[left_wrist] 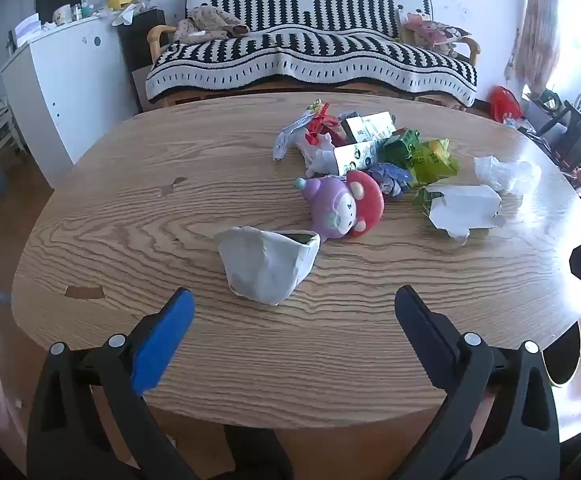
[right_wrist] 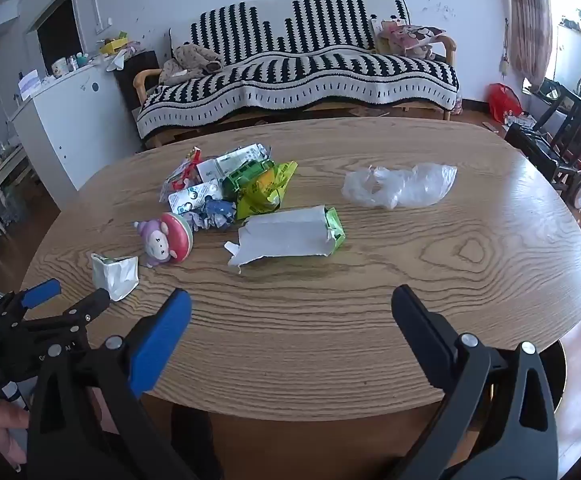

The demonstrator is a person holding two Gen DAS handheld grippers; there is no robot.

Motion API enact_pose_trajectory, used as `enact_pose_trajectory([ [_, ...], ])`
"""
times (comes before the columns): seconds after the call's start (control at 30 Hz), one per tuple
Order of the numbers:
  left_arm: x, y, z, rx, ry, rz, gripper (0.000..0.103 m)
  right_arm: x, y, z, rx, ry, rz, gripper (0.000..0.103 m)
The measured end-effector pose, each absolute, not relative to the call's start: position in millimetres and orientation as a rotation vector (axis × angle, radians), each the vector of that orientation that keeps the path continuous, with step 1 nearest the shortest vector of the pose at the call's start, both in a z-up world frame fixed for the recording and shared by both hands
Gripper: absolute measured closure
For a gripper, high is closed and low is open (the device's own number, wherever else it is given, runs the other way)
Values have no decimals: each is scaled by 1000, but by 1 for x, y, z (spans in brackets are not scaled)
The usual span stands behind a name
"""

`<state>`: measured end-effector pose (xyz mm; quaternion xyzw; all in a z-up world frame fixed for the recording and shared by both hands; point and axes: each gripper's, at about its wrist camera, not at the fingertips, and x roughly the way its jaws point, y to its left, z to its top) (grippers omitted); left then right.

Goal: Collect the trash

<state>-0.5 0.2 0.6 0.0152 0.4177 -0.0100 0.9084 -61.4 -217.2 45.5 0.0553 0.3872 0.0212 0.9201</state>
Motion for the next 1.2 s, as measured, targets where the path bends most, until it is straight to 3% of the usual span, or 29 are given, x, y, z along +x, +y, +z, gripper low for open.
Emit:
enact_pose_trajectory([
  [1.2, -2, -3, -3, 24, 867, -23, 5, -62, -217, 44, 130, 805, 54, 6],
])
